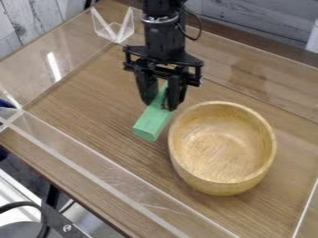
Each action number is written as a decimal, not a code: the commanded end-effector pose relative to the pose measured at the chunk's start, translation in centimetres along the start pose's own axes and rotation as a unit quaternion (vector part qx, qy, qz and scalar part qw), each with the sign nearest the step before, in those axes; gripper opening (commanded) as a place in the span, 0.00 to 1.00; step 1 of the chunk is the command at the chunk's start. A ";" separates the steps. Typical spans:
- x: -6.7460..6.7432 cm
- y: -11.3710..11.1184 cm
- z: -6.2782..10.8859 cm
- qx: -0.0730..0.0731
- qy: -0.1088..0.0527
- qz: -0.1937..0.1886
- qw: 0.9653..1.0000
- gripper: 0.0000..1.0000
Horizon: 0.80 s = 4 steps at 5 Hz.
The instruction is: Remove the green block from inside the brown bowl and put it on the table
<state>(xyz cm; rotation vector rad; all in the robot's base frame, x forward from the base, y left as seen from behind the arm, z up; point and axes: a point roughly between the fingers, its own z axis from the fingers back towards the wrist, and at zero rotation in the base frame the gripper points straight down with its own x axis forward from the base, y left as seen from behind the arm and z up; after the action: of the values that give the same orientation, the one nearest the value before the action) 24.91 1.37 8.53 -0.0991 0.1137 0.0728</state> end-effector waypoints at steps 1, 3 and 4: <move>0.3 -0.3 1.7 0.001 -0.033 -0.006 0.999 0.00; 0.2 -0.3 2.2 -0.001 -0.037 -0.008 0.999 0.00; 0.1 -0.1 2.9 -0.003 -0.044 -0.007 0.999 0.00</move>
<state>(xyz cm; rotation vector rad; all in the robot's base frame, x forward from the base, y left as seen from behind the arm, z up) 24.59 1.34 9.61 -0.1056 0.0966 0.0600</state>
